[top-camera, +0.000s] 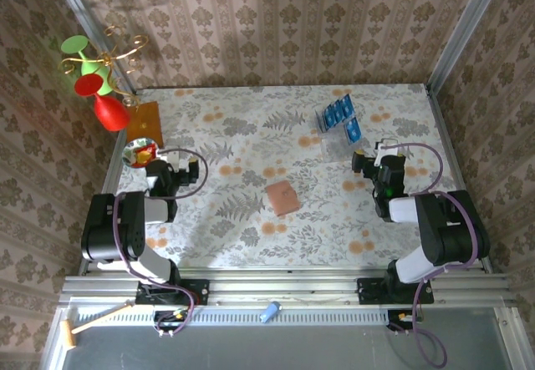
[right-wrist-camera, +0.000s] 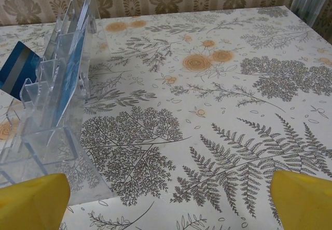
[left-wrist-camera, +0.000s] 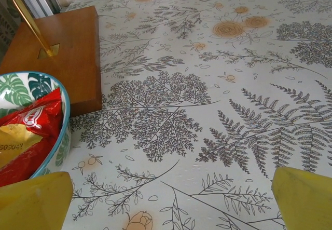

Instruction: Put the credit cards into the card holder

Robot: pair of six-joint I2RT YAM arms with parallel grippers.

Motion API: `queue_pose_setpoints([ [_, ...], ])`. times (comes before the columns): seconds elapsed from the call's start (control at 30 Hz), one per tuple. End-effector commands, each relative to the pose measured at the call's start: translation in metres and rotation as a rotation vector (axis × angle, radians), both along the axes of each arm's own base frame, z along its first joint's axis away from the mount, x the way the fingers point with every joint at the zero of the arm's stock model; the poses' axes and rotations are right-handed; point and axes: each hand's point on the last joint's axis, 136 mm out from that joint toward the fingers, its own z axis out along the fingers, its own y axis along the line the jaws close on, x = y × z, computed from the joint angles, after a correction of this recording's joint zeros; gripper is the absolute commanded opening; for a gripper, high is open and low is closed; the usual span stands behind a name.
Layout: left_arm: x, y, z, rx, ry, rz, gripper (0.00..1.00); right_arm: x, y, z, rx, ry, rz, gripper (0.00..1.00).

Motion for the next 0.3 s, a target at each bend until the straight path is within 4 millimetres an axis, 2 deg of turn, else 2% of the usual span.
queue_pose_setpoints([
  [0.0,0.0072,-0.0026,0.0127,-0.014,-0.042,-0.014,1.00,0.0033,0.0055,0.0003,-0.017,0.013,0.033,1.00],
  [0.27,0.0068,-0.0027,0.0124,-0.009,-0.043,-0.013,1.00,0.0023,0.0056,0.0011,-0.013,0.008,0.042,1.00],
])
